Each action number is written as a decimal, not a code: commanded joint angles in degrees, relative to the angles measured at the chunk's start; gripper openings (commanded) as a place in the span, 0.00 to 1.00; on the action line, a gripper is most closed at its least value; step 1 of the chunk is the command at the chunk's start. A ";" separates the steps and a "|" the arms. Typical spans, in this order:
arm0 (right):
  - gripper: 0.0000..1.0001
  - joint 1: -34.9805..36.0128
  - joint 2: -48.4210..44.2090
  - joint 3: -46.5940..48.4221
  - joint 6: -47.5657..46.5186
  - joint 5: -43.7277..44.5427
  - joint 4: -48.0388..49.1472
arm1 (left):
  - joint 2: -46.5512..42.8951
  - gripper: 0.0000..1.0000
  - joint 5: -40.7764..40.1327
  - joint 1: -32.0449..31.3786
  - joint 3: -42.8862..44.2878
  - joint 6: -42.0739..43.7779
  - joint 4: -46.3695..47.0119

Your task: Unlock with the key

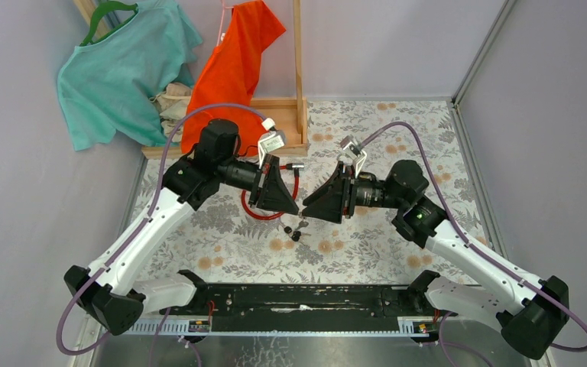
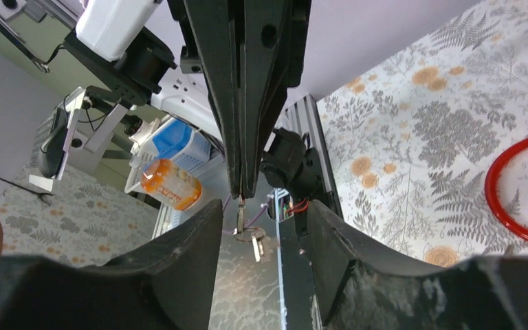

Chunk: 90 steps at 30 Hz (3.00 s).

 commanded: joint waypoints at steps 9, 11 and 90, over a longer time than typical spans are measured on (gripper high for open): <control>0.31 -0.65 0.53 0.65 3.21 1.11 5.69 | -1.53 0.00 1.64 0.93 1.94 -1.15 2.97; 0.36 -0.66 0.47 0.30 3.20 0.35 5.59 | -1.53 0.00 1.65 1.11 1.96 -1.44 3.34; 0.00 -2.75 -1.02 2.60 -8.32 2.00 -16.94 | 12.76 0.86 -9.80 16.30 8.68 24.97 -19.69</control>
